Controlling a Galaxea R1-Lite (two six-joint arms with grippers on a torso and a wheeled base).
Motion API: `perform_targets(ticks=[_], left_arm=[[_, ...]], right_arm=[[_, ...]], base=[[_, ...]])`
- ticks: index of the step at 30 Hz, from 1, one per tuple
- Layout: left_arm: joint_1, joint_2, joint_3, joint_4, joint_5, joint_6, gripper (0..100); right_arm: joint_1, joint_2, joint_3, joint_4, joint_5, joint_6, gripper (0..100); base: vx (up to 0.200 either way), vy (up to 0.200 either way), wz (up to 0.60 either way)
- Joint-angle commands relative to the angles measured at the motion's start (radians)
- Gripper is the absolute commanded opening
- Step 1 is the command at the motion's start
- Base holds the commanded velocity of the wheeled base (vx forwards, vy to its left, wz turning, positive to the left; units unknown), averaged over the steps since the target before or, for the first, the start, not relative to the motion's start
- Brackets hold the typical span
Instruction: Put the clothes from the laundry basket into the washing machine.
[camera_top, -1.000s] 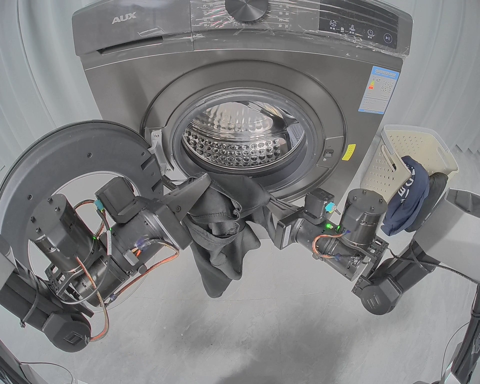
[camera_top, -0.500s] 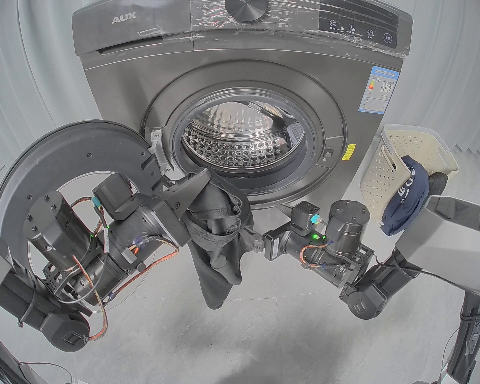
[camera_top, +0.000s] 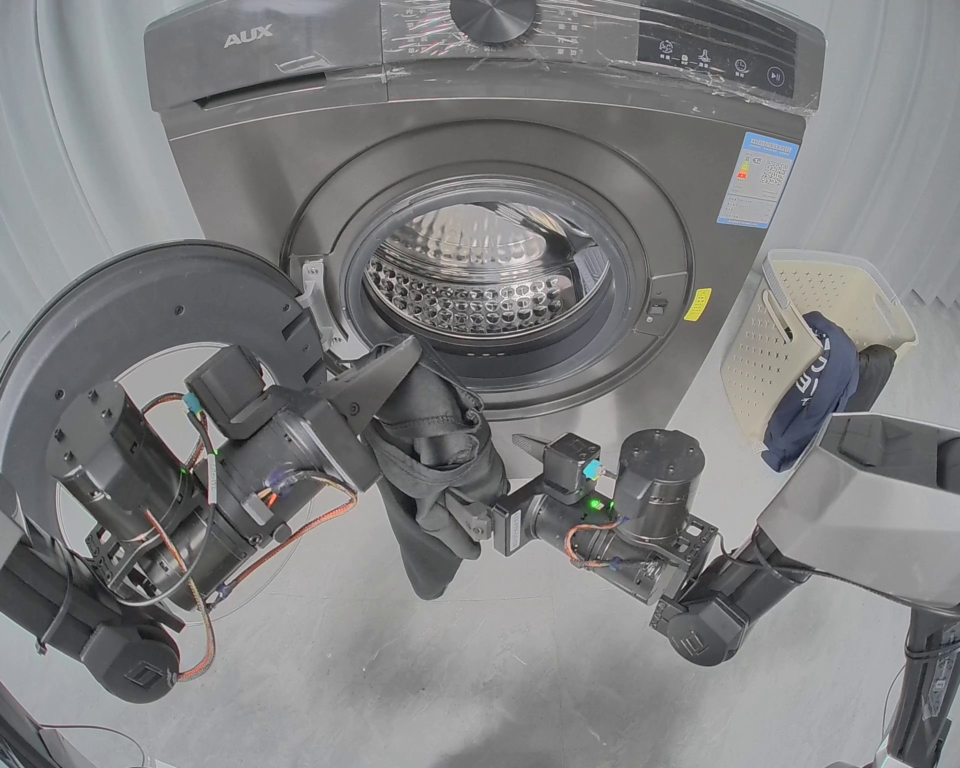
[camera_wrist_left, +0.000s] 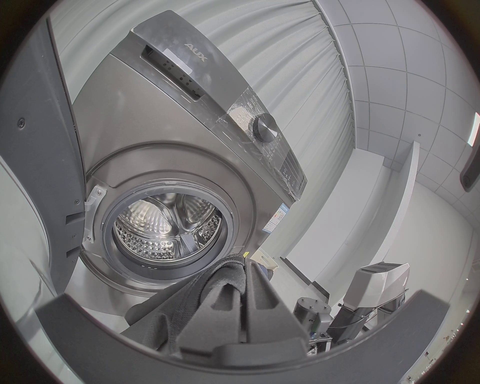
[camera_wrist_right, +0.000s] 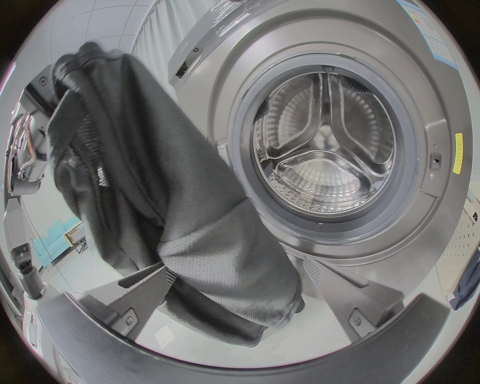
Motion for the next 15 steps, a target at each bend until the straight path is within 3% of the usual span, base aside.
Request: perform_targets(ticks=[1, 10, 15], left_arm=[[0.001, 0.006, -0.001, 0.0, 0.001, 0.0, 0], [0.001, 0.007, 0.002, 0.0, 0.001, 0.0, 0], [0.003, 0.009, 0.004, 0.0, 0.001, 0.002, 0]], right_arm=[[0.021, -0.007, -0.014, -0.001, -0.007, 0.0, 100], [-0.005, 0.009, -0.129, 0.006, -0.034, 0.005, 100], [-0.042, -0.006, -0.12, 0.005, -0.037, 0.005, 100]], base=[[0.0, 0.0, 0.0], [0.0, 0.0, 0.0], [0.0, 0.0, 0.0]])
